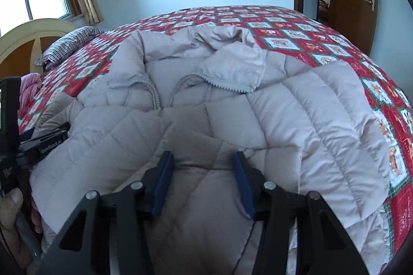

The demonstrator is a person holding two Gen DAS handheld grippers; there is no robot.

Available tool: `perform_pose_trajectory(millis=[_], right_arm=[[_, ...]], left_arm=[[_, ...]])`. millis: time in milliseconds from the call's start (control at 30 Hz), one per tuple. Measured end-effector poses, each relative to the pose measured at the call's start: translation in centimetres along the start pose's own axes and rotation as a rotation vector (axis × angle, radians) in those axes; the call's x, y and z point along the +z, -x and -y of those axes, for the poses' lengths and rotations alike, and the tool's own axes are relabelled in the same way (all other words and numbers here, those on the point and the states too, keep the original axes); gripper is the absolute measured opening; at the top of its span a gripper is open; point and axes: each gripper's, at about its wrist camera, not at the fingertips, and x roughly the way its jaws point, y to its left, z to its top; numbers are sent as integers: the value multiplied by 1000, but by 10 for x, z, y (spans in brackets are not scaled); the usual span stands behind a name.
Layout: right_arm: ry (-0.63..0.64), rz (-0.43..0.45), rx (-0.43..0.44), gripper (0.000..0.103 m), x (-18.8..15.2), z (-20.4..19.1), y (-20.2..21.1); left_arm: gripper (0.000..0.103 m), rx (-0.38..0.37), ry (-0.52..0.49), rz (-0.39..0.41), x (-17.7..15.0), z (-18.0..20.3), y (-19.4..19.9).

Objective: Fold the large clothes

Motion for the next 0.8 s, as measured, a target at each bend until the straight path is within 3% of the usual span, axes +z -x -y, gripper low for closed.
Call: perform_pose_trajectory(millis=[267,800], right_arm=[[-16,-5,-1,51,-6,2,-8],[-8,-11,-13,51,-8,0,-14]], left_arm=[[98,-65,51,-67,-3,-7,-19],[99,-72,51,-76,-4,-6,-21]])
